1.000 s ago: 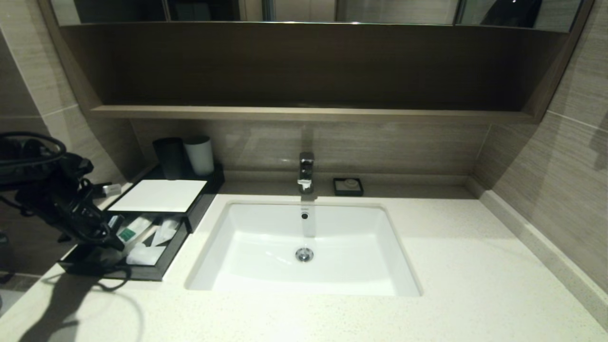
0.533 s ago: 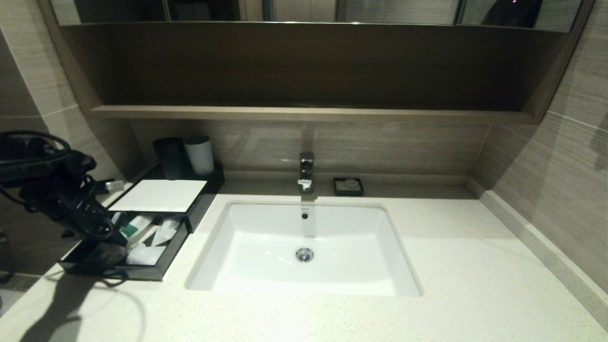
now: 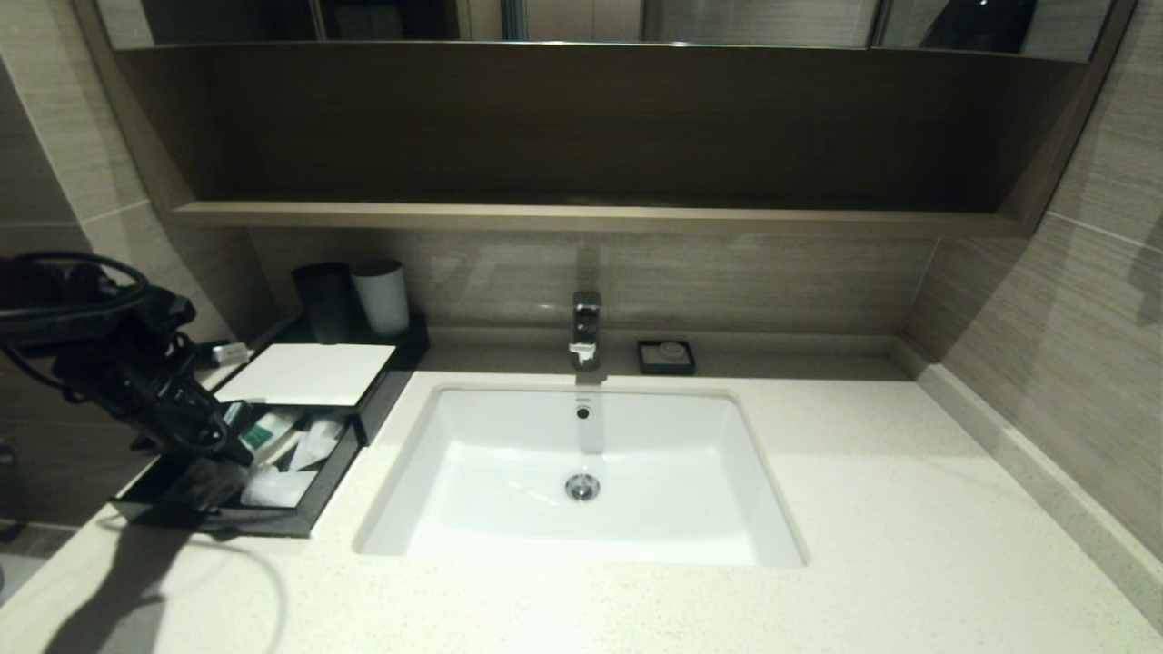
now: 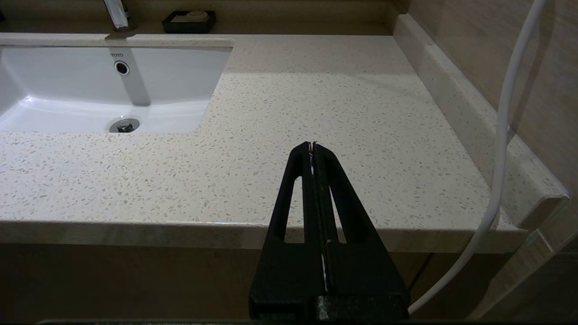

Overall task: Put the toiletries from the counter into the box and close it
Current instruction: Place the bathroom toiletry into the drawer

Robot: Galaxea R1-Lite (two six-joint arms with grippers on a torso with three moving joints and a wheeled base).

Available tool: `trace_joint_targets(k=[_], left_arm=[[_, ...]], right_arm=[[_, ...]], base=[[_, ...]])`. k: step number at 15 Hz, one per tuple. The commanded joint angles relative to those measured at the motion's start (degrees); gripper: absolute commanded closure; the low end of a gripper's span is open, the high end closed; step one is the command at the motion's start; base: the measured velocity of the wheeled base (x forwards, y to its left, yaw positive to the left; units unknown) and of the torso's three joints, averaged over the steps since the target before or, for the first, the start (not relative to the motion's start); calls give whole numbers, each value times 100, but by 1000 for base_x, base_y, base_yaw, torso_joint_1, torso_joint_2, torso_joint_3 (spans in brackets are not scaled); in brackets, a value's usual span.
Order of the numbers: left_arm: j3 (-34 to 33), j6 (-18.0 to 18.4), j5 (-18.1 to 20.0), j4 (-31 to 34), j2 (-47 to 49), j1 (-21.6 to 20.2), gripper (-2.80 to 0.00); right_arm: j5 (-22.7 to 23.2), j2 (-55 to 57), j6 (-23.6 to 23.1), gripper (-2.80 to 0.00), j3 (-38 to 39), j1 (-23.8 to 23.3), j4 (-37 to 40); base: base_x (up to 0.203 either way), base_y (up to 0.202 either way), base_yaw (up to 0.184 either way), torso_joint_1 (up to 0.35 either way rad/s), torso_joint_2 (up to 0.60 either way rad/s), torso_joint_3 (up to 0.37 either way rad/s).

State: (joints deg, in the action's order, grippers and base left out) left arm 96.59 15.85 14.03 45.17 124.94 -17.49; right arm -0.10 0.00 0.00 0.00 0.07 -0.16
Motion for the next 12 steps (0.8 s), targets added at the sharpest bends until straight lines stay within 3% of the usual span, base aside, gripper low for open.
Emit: trace_joint_targets(k=[1, 11, 12], left_arm=[[1, -42, 6, 13, 39, 33, 0], [71, -55, 3, 1, 65, 44, 0], [80, -55, 3, 1, 65, 44, -280]], right_arm=[[1, 0, 0, 0, 9, 1, -2], [1, 0, 0, 0, 9, 1, -2], [1, 0, 0, 0, 9, 1, -2]], base=[[0, 0, 0, 0, 0, 0], [0, 0, 0, 0, 0, 0], [0, 0, 0, 0, 0, 0]])
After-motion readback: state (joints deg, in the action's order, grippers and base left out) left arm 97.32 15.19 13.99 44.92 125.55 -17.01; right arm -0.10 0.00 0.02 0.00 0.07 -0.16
